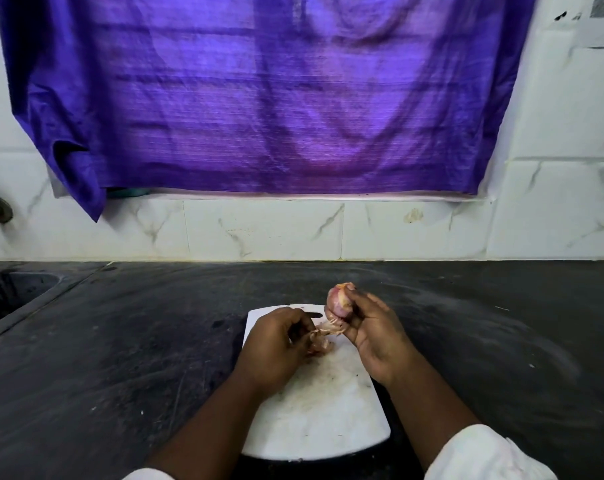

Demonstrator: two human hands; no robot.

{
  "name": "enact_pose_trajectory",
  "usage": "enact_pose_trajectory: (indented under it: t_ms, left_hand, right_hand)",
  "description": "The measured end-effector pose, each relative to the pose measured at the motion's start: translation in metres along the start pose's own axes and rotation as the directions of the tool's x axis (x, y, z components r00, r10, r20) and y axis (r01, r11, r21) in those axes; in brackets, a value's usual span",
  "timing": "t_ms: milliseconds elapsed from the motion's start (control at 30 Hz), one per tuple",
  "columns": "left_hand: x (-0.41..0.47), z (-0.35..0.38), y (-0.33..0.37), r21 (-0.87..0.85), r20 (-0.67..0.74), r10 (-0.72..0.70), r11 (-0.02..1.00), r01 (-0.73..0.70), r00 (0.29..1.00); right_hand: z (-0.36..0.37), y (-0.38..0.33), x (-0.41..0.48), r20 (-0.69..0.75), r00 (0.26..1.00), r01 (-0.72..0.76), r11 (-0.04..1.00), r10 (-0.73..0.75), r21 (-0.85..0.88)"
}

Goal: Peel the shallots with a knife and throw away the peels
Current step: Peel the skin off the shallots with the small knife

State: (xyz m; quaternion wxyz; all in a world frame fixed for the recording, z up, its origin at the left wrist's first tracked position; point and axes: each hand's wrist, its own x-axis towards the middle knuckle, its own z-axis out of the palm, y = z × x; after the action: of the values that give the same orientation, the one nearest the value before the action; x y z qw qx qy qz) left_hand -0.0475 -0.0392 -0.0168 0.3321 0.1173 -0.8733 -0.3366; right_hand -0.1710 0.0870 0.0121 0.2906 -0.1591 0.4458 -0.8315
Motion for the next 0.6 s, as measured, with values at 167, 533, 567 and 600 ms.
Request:
enact_pose_trajectory:
  t_ms: [167, 533, 567, 600]
  left_hand:
    - [-0.001, -0.005, -0.001, 0.082, -0.061, -0.088, 0.992, 0.093, 0.994]
    - [-0.001, -0.008, 0.006, 0.123, -0.2, 0.147, 0.985, -0.124, 0.969]
    - [-0.002, -0.008, 0.009, 0.09, -0.202, 0.183, 0.982, -0.168, 0.962]
    - [-0.003, -0.009, 0.011, 0.066, -0.202, 0.205, 0.978, -0.196, 0.958]
  right_hand:
    - [0.0, -0.001, 0.0, 0.019, 1.0, -0.002, 0.999, 0.001, 0.045]
    - [0.004, 0.006, -0.007, 0.195, 0.979, -0.038, 0.99, 0.064, -0.134]
    - [0.005, 0.006, -0.007, 0.218, 0.974, -0.029, 0.989, 0.061, -0.146]
    - [0.005, 0.006, -0.008, 0.246, 0.968, -0.017, 0.987, 0.056, -0.157]
